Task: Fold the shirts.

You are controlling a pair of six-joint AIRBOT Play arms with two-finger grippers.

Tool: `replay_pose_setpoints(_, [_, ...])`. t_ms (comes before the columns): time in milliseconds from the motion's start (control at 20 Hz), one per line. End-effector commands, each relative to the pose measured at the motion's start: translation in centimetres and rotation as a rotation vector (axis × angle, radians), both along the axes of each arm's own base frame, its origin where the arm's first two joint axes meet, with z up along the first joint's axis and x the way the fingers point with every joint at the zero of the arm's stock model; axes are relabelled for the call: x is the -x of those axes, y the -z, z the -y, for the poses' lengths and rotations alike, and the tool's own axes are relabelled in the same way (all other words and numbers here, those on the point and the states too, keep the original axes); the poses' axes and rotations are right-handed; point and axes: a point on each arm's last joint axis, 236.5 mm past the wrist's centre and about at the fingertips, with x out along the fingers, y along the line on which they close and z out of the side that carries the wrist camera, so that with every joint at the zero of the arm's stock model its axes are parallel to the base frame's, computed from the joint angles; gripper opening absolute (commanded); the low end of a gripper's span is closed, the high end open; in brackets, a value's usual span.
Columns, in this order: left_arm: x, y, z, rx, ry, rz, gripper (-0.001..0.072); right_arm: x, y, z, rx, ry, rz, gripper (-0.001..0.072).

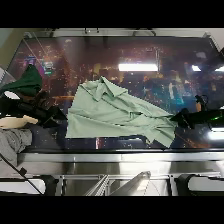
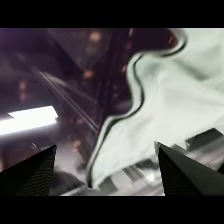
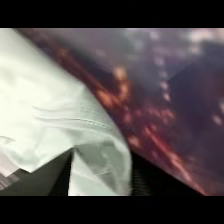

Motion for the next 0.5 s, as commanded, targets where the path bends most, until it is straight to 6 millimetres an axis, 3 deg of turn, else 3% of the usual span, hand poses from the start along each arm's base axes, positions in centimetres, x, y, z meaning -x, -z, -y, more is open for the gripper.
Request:
replay_pose_setpoints(0, [4.3, 1.9, 0.8, 0.010, 0.022, -0.129, 0.0720, 0.1, 0.5, 0.3, 0.025, 0.004, 0.002, 0.0370])
replay_pose_setpoints(50, [5.0, 2.1, 1.4, 0.016, 0.033, -0.145, 0.0720, 0.0, 0.5, 0.3, 0.024, 0.007, 0.004, 0.0341])
replay_pose_setpoints(200, [5.3, 2.9, 3.3, 0.011, 0.061, -0.136, 0.0704, -0.1, 0.4, 0.3, 0.020, 0.010, 0.009, 0.0345])
replay_pose_setpoints(250, [5.0, 2.9, 4.5, 0.029, 0.061, -0.122, 0.0658, -0.1, 0.4, 0.3, 0.019, 0.010, 0.009, 0.0346])
replay_pose_setpoints(400, [4.5, 2.8, 7.3, 0.075, 0.133, -0.039, 0.0162, -0.1, 0.4, 0.2, 0.019, 0.009, 0.008, 0.0346])
replay_pose_setpoints(450, [4.5, 2.8, 7.5, 0.074, 0.140, -0.034, 0.0145, -0.1, 0.4, 0.2, 0.019, 0.009, 0.008, 0.0346])
